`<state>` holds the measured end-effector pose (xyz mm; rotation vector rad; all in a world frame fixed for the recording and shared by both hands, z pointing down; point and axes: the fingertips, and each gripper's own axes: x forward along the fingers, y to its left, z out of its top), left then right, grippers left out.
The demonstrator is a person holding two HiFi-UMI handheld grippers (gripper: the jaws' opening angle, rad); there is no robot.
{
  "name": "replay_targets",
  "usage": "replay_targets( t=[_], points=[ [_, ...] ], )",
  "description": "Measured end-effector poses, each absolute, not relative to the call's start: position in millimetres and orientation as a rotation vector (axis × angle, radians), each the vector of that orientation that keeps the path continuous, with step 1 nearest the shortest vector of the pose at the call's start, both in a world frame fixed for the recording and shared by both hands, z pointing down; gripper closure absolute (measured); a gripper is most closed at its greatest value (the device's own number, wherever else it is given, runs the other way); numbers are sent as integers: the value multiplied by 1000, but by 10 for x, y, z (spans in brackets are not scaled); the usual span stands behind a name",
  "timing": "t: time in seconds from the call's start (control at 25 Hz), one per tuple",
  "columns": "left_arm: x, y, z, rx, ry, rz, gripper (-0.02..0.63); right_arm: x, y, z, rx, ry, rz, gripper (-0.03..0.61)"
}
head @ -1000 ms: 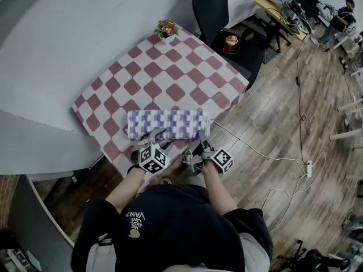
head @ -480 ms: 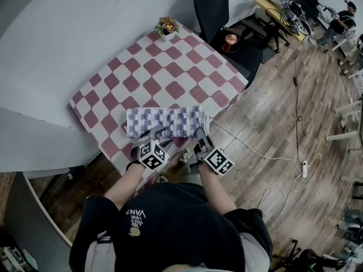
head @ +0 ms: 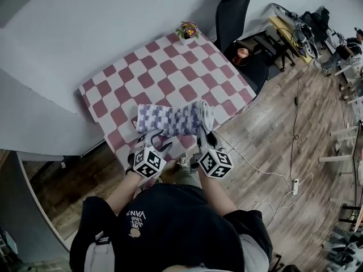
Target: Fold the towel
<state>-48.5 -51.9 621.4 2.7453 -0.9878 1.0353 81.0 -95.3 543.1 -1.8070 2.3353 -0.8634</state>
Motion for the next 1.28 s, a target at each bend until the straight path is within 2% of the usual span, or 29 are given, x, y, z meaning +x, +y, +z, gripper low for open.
replay_targets(
  t=[0.32, 0.72, 0.84, 0.88, 0.92, 1.16, 1.28],
  points=[
    [-1185, -221, 6094, 2599, -1256, 889, 396, -319, -1047, 5237, -1863, 2871, -440, 503],
    [-1975, 194, 6007, 2404, -1534, 781, 396, -1448, -1041, 5875, -1707, 3309, -322, 485],
    [-2105, 293, 6028, 2361, -1569, 771, 396, -1661, -954, 6032, -1558, 3432, -322, 428],
    [-2141, 324, 6037, 2350, -1577, 770, 396, -1729, -907, 6082, -1500, 3472, -326, 369],
    [-2172, 350, 6046, 2339, -1585, 767, 396, -1787, -857, 6133, -1449, 3511, -323, 339],
    [-2286, 389, 6083, 2310, -1611, 758, 396, -1928, -688, 6534, -1309, 3698, -278, 306],
    [-2302, 400, 6084, 2306, -1613, 759, 396, -1934, -730, 6592, -1296, 3691, -362, 302]
  ],
)
